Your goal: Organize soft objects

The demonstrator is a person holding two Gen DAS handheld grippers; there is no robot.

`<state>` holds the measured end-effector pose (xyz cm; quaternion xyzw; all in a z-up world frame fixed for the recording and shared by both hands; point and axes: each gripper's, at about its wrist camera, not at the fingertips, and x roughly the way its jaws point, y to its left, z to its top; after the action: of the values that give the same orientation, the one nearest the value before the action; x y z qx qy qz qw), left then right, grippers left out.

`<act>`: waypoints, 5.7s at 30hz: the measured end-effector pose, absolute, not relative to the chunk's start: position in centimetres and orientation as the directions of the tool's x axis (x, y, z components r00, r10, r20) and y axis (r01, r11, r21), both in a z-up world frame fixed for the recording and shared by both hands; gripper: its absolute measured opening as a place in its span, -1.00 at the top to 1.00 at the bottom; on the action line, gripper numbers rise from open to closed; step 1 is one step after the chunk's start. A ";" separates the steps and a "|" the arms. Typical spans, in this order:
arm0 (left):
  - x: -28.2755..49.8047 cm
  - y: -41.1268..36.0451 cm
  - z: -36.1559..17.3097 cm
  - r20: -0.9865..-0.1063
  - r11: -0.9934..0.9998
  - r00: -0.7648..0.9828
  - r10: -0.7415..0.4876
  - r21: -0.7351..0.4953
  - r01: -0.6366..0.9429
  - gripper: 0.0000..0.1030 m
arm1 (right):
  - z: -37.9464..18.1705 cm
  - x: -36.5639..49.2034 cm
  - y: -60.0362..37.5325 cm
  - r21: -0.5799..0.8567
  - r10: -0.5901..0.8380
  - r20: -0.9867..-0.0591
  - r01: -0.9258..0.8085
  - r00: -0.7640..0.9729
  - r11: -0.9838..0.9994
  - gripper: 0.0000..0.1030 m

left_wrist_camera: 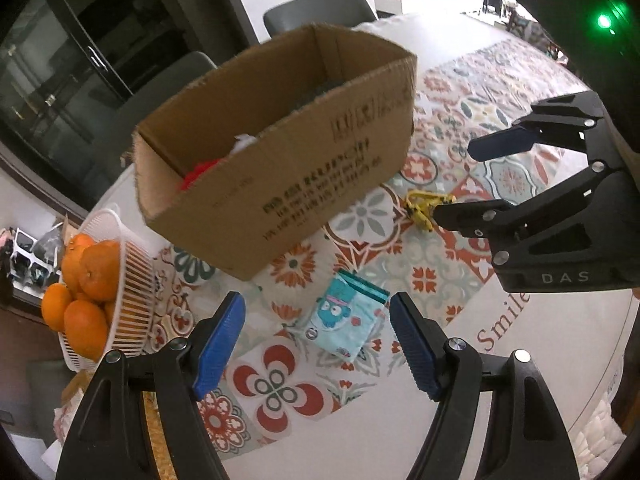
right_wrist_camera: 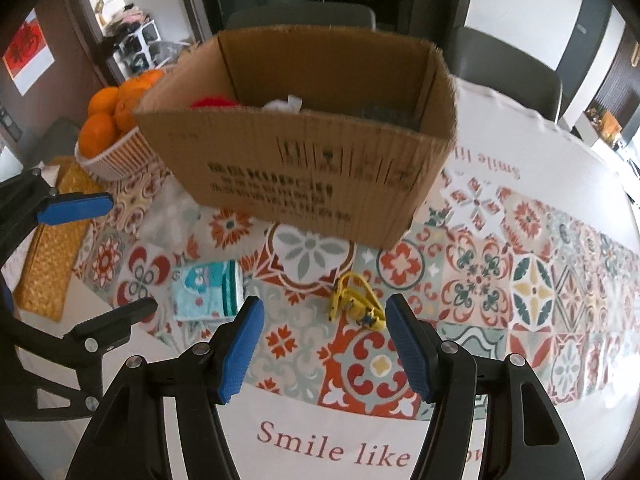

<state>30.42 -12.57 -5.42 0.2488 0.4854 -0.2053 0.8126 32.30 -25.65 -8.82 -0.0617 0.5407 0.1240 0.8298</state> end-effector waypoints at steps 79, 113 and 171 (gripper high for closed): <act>27.2 -8.1 -8.4 -0.803 0.942 0.551 -0.227 -0.036 0.334 -0.16 | -9.9 27.6 -27.0 0.072 0.138 -0.790 -0.133 0.598 0.989 0.11; 25.8 -4.5 3.6 -0.581 0.959 0.771 -0.260 -0.062 0.277 -0.16 | 1.5 26.0 -25.1 0.167 0.199 -0.560 -0.126 0.804 0.978 0.11; 41.1 -8.4 2.1 -0.742 0.971 0.654 -0.149 0.017 0.240 -0.60 | -1.5 42.2 -27.6 0.146 0.131 -0.764 -0.029 0.632 0.989 -0.28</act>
<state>41.06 -8.42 2.13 0.0568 0.4020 -0.1071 0.9076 42.23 -27.64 -1.51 0.0598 0.4268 0.0445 0.9013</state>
